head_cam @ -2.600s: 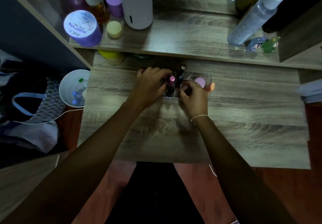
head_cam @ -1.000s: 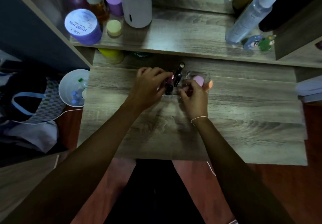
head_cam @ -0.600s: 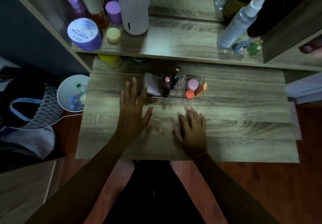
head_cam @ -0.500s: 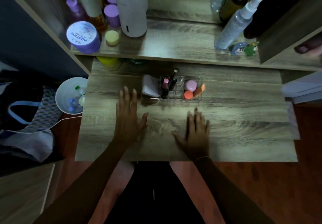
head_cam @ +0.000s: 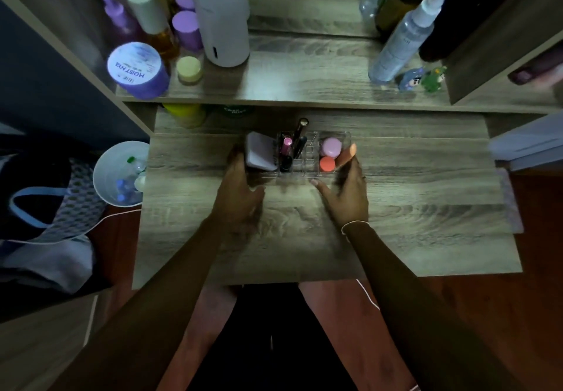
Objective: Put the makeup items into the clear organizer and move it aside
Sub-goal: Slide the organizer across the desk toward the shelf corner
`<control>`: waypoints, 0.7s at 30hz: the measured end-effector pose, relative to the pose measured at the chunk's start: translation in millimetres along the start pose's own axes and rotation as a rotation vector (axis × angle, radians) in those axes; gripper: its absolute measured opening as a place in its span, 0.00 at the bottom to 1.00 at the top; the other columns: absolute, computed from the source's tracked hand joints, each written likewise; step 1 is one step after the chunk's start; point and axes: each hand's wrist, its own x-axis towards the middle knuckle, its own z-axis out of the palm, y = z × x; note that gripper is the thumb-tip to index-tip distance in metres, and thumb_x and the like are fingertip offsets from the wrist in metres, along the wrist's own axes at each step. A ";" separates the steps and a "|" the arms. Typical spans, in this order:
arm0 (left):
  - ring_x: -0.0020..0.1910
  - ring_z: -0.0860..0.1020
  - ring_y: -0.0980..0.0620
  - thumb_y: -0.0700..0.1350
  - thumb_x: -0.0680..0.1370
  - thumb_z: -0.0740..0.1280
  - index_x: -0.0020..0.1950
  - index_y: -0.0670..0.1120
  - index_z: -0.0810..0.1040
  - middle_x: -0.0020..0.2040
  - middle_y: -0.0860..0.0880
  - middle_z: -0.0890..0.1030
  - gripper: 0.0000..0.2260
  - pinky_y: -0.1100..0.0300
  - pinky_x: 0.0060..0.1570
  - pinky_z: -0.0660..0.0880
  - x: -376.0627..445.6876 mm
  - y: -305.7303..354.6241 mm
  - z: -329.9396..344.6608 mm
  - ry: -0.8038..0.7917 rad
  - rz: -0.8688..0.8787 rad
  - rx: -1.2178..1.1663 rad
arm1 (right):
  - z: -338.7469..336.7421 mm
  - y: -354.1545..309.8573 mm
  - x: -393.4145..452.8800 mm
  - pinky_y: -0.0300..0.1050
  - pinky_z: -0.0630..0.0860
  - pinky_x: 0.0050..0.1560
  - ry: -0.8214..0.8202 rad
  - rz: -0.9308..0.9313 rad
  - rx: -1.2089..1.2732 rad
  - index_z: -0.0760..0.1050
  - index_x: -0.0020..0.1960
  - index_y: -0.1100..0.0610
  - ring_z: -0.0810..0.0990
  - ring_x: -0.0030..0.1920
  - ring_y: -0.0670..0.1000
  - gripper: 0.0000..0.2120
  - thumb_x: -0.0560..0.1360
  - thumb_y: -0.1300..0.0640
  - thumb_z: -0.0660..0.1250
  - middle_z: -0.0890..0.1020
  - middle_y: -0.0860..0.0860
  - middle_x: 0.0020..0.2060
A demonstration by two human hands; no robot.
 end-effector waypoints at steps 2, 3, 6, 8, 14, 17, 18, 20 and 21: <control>0.61 0.75 0.46 0.36 0.68 0.72 0.68 0.45 0.66 0.63 0.44 0.76 0.30 0.59 0.53 0.71 0.2 -0.8 1.9 -0.002 0.002 -0.026 | 1.5 0.3 0.2 0.60 0.70 0.66 0.028 0.016 0.017 0.59 0.72 0.52 0.69 0.67 0.56 0.41 0.66 0.41 0.74 0.73 0.53 0.67; 0.60 0.75 0.47 0.36 0.68 0.73 0.67 0.46 0.66 0.63 0.44 0.76 0.30 0.59 0.52 0.70 0.2 -1.4 2.6 -0.003 -0.002 -0.037 | 1.6 0.4 1.0 0.61 0.70 0.66 0.038 0.021 0.019 0.61 0.71 0.53 0.70 0.66 0.56 0.39 0.67 0.41 0.74 0.74 0.53 0.66; 0.61 0.75 0.47 0.36 0.69 0.73 0.70 0.46 0.64 0.64 0.44 0.76 0.32 0.59 0.54 0.71 1.8 -2.5 2.9 -0.029 -0.031 -0.040 | 0.7 2.4 4.4 0.63 0.68 0.66 0.053 0.027 -0.015 0.63 0.69 0.55 0.69 0.67 0.57 0.37 0.68 0.43 0.73 0.74 0.56 0.66; 0.61 0.75 0.47 0.37 0.69 0.73 0.71 0.46 0.62 0.65 0.44 0.76 0.34 0.59 0.54 0.71 2.0 -3.5 2.3 -0.039 -0.043 -0.025 | 0.1 3.7 6.2 0.64 0.67 0.67 0.048 0.031 -0.052 0.63 0.69 0.56 0.68 0.68 0.59 0.36 0.68 0.43 0.73 0.73 0.57 0.67; 0.61 0.75 0.47 0.37 0.69 0.73 0.69 0.45 0.64 0.64 0.44 0.77 0.31 0.60 0.54 0.71 1.3 -2.3 0.2 -0.067 -0.009 -0.001 | -2.9 7.8 7.8 0.65 0.62 0.69 0.044 0.007 -0.101 0.64 0.68 0.57 0.65 0.70 0.61 0.32 0.71 0.45 0.72 0.72 0.58 0.67; 0.61 0.75 0.47 0.37 0.70 0.73 0.69 0.44 0.65 0.64 0.44 0.76 0.30 0.59 0.55 0.71 2.3 -1.5 -0.1 -0.103 0.003 -0.003 | -4.4 9.5 7.8 0.66 0.63 0.68 0.065 0.011 -0.103 0.64 0.68 0.57 0.65 0.70 0.61 0.31 0.71 0.46 0.71 0.73 0.59 0.67; 0.61 0.75 0.48 0.37 0.70 0.73 0.69 0.44 0.65 0.64 0.44 0.76 0.30 0.60 0.55 0.71 2.7 -0.6 0.1 -0.113 0.005 -0.004 | -4.8 10.0 7.8 0.66 0.64 0.67 0.074 0.016 -0.101 0.64 0.68 0.57 0.65 0.70 0.62 0.31 0.71 0.46 0.71 0.72 0.59 0.67; 0.61 0.76 0.47 0.37 0.70 0.73 0.69 0.44 0.65 0.64 0.44 0.77 0.30 0.60 0.53 0.71 4.1 2.0 2.1 -0.122 0.011 0.006 | -6.4 11.7 7.9 0.67 0.65 0.66 0.086 0.026 -0.088 0.64 0.68 0.56 0.65 0.70 0.62 0.32 0.71 0.46 0.72 0.72 0.59 0.67; 0.60 0.76 0.47 0.37 0.70 0.73 0.68 0.44 0.65 0.64 0.43 0.77 0.29 0.61 0.52 0.71 4.9 3.4 3.6 -0.120 0.016 0.017 | -7.3 13.0 7.9 0.67 0.65 0.67 0.090 0.028 -0.084 0.64 0.68 0.56 0.65 0.70 0.62 0.32 0.70 0.45 0.71 0.72 0.59 0.68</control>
